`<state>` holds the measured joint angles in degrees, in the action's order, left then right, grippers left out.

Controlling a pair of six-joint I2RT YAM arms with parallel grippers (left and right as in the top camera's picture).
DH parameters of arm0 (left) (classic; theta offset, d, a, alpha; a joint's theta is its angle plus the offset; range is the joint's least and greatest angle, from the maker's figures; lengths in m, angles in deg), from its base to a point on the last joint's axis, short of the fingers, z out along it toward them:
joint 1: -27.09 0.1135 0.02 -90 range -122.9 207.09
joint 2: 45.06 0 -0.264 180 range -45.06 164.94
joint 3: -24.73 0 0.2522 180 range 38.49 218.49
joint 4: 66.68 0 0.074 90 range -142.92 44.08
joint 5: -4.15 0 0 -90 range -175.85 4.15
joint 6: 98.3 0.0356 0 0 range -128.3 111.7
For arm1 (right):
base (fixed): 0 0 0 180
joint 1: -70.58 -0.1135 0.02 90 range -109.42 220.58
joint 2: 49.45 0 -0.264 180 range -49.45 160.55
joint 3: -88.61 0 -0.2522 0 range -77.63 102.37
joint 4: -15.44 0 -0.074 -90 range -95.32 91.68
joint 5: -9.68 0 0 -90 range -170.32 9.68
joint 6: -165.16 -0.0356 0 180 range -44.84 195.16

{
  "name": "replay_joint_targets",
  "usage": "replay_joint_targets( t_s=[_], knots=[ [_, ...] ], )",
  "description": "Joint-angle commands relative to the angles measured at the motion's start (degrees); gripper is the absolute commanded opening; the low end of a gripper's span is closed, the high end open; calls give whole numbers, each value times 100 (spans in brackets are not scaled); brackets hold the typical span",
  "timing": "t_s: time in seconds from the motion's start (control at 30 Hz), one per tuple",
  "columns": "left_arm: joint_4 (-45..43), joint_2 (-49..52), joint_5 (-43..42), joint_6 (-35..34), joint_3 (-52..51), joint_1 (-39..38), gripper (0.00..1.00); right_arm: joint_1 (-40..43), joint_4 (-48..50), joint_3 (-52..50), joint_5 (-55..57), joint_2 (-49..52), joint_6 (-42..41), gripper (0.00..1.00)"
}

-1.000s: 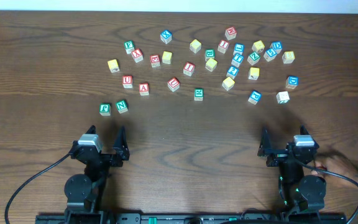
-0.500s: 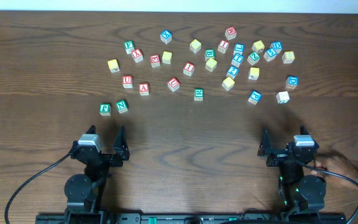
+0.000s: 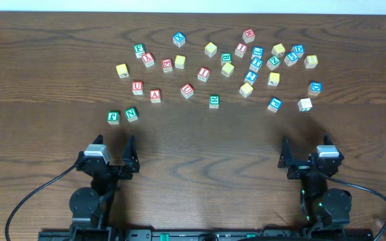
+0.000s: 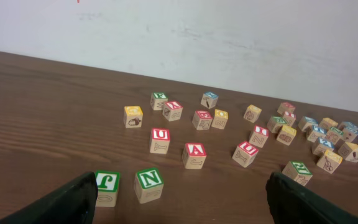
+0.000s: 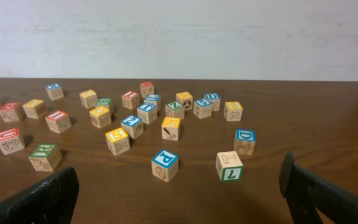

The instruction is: Spell out CORL

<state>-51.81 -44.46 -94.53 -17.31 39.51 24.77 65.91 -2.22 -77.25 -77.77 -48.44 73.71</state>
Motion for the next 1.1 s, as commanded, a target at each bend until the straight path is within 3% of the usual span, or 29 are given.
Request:
replay_joint_targets(
  t_s=[0.0,0.27,0.33,0.37,0.8,0.93,1.07],
  knots=[
    [227,7,-118,13,-76,28,85,28,-20,-7,-13,11,24,99],
    [225,7,-114,20,-76,28,85,28,-20,-7,-13,11,24,99],
    [114,7,527,76,-76,33,90,28,-20,-7,-13,11,24,99],
    [98,7,531,76,-76,33,98,28,-20,-7,-13,11,24,99],
    [212,168,645,144,413,39,98,28,-20,-7,-13,11,24,99],
    [557,920,643,345,1110,72,98,28,-20,-7,-13,11,24,99],
    [1088,2400,638,472,2361,186,98,28,-20,-7,-13,11,24,99]
  ],
)
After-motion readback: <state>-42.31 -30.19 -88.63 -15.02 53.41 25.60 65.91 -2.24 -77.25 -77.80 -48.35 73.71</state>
